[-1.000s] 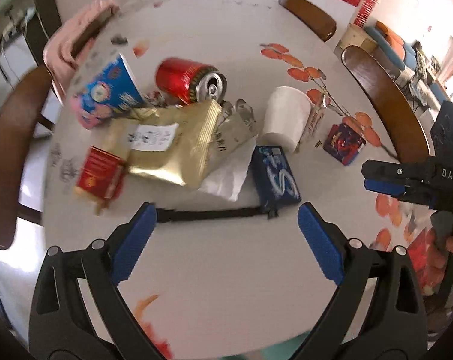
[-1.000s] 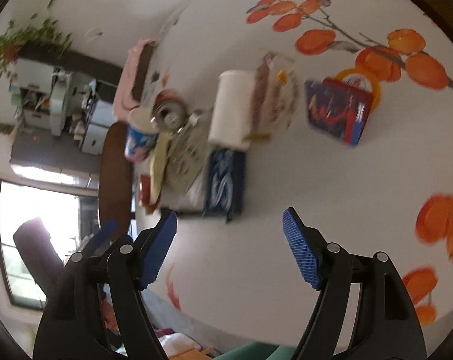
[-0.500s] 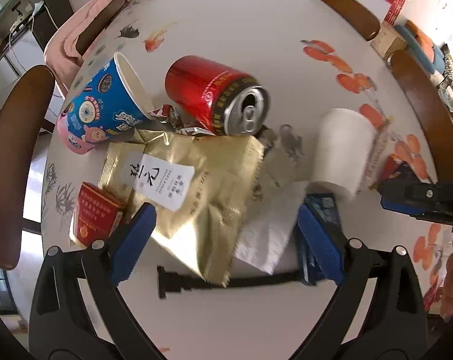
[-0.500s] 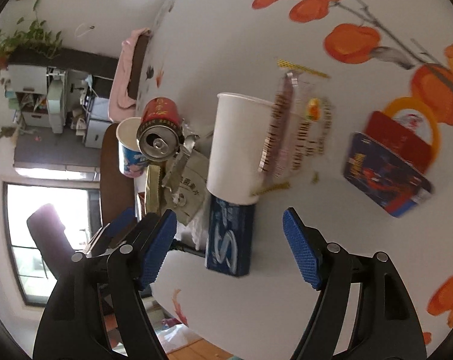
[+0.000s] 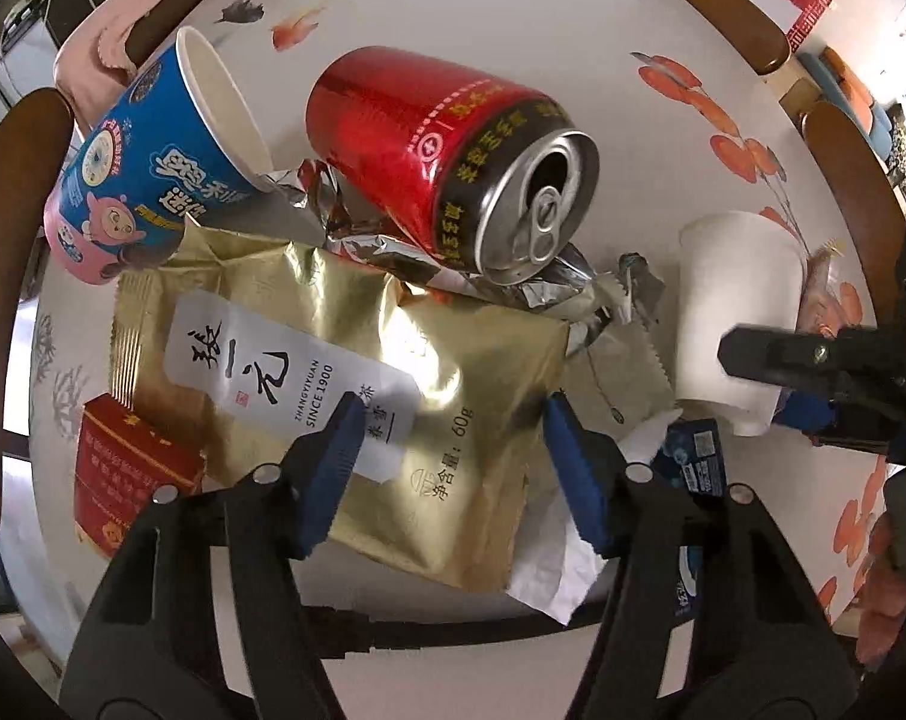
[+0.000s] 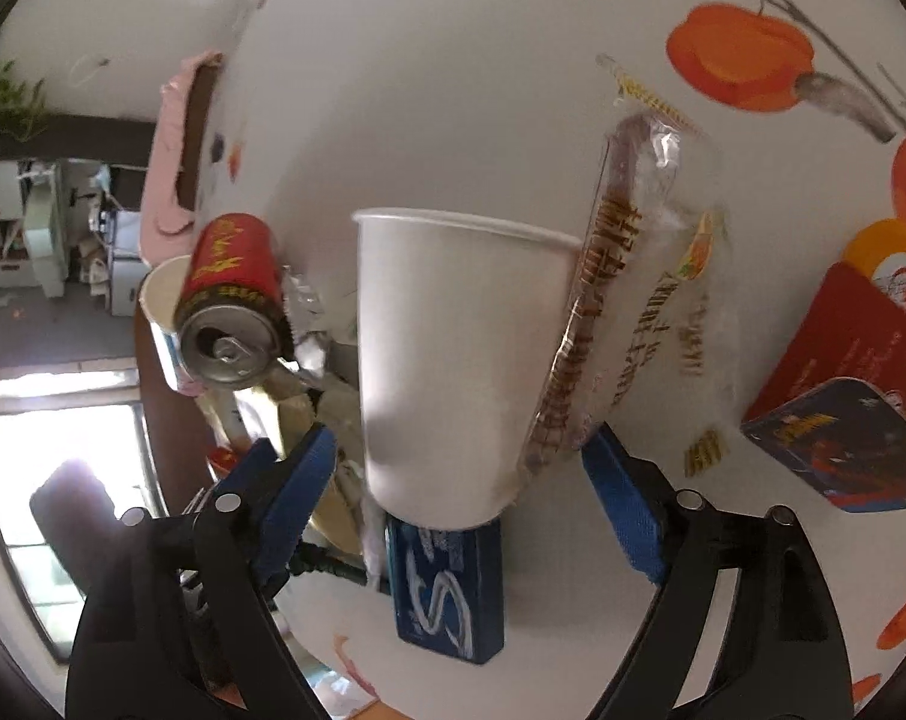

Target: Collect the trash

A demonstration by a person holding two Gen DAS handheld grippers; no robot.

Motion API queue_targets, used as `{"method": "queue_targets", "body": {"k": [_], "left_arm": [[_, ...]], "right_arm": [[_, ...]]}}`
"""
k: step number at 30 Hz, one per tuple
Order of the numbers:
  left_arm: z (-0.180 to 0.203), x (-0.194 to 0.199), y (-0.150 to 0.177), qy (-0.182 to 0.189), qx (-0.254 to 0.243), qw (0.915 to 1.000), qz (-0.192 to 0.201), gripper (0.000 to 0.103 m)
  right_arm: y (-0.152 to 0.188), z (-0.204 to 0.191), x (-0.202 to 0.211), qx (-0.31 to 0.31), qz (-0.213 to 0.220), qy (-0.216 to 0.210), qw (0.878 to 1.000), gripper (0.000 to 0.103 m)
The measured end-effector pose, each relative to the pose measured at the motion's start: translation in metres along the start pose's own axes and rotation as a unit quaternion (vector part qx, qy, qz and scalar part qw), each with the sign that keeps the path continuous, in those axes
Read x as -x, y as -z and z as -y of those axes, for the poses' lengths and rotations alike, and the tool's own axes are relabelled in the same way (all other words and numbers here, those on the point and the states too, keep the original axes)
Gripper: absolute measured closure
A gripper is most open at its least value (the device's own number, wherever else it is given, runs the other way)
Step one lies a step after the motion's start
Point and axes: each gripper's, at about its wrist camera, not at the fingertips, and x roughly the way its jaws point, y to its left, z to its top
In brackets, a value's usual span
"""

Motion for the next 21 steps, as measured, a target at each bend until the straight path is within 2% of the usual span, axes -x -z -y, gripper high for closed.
{"method": "queue_targets", "body": {"k": [1,3,4,8,10,11,15,21], "left_arm": [[0.000,0.000,0.000,0.004,-0.001,1.0000,0.001,0.051],[0.001,0.001,-0.001,0.009,-0.007,0.9999,0.002,0.061],[0.002,0.002,-0.002,0.012,-0.010,0.9999,0.004,0.072],[0.007,0.008,-0.004,0.025,-0.019,0.9995,0.005,0.085],[0.007,0.014,-0.004,0.035,-0.014,0.9993,0.009,0.099],[0.006,0.016,-0.004,0.037,-0.013,0.9992,0.010,0.102],[0.006,0.040,-0.002,0.070,-0.004,0.9969,0.036,0.103],[0.012,0.070,0.005,0.082,-0.015,0.9946,0.062,0.103]], "right_arm": [[0.000,-0.003,-0.001,0.008,0.002,0.006,1.000,0.016],[-0.001,-0.004,-0.006,0.011,-0.003,-0.002,1.000,0.035],[-0.002,-0.002,-0.008,0.003,-0.009,-0.017,1.000,0.046],[0.001,0.005,-0.002,-0.017,-0.002,-0.039,0.999,0.047],[0.003,0.007,0.004,-0.020,-0.002,-0.050,0.999,0.047],[0.005,0.008,0.008,-0.024,-0.001,-0.058,0.998,0.047],[0.013,0.012,0.030,-0.032,0.007,-0.088,0.996,0.047],[0.032,0.008,0.069,-0.021,0.035,-0.116,0.992,0.047]]}}
